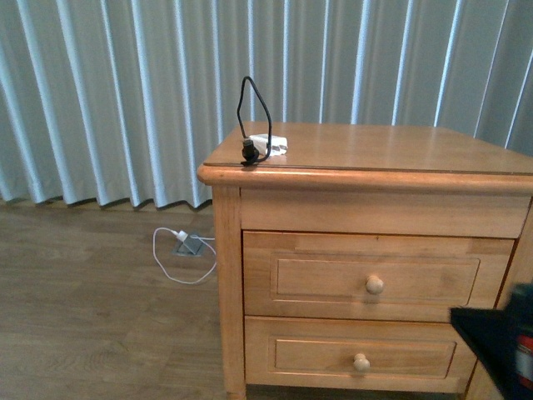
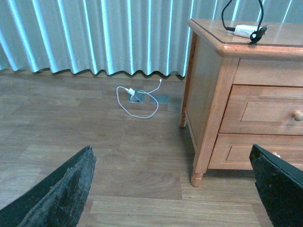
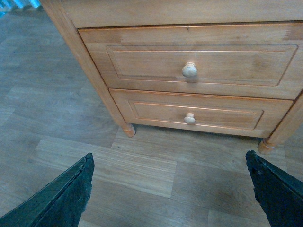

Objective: Put charger into drawer

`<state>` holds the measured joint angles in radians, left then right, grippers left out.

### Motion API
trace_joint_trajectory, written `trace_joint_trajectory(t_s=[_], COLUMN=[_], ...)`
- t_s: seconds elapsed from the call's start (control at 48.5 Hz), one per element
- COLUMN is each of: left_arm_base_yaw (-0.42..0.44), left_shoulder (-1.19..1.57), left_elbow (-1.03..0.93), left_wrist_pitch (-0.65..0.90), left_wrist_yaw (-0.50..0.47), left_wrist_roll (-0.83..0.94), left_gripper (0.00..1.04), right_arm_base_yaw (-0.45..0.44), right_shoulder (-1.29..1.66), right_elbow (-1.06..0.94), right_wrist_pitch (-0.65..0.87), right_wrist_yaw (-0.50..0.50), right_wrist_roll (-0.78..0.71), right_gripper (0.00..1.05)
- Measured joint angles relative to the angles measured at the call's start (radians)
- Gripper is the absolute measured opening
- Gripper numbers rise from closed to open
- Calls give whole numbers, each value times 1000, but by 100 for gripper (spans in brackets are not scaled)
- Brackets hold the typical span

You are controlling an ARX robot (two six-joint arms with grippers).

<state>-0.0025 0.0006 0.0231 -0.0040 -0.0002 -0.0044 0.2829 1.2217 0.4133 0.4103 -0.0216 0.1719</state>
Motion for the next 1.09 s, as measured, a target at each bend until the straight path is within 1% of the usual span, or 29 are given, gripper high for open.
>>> trace_joint_trajectory(t_s=[0.083, 0.206, 0.516, 0.764, 1.094], left_arm_base_yaw=[0, 0, 0, 0, 0], left_shoulder=[0, 0, 0, 0, 0], left_elbow=[0, 0, 0, 0, 0], left_wrist_pitch=[0, 0, 0, 0, 0], left_wrist_yaw=[0, 0, 0, 0, 0], left_wrist_roll=[0, 0, 0, 0, 0], left_gripper=[99, 99, 99, 99, 99], right_arm_base_yaw=[43, 76, 105, 94, 37], right_shoulder=[216, 467, 788, 941, 1056], right_elbow=[121, 285, 537, 686, 816], right_wrist_pitch=[65, 107, 220, 231, 253], right_wrist_yaw=[56, 117, 241, 274, 285], right_wrist_roll=[10, 17, 6, -15, -71], right_gripper=[96, 96, 96, 96, 96])
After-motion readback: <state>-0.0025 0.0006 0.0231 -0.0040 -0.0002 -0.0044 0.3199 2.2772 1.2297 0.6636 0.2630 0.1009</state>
